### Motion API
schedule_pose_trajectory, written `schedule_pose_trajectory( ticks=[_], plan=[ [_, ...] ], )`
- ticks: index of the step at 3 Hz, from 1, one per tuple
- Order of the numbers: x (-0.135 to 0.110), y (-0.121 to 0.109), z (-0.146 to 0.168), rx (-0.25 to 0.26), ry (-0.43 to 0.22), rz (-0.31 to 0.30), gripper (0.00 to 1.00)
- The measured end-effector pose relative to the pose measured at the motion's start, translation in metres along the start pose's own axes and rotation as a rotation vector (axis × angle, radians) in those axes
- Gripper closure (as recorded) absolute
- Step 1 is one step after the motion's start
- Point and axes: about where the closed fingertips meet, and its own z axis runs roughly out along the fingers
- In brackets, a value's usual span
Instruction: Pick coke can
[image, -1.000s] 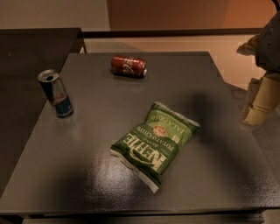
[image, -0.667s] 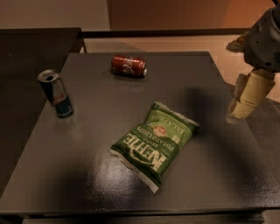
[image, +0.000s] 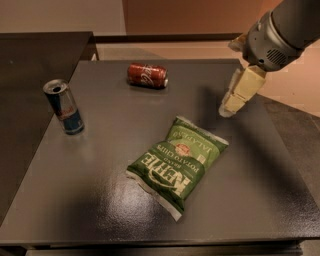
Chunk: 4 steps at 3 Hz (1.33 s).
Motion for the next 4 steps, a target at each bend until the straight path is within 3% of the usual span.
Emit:
schedule_pose_trajectory(
  ticks=[2,4],
  plan=[
    [-0.047,-0.052,0.074,-0.04,-0.133,0.058,0.0],
    [-0.086,-0.08,0.138,-0.104,-0.165,0.11,0.0]
  ],
)
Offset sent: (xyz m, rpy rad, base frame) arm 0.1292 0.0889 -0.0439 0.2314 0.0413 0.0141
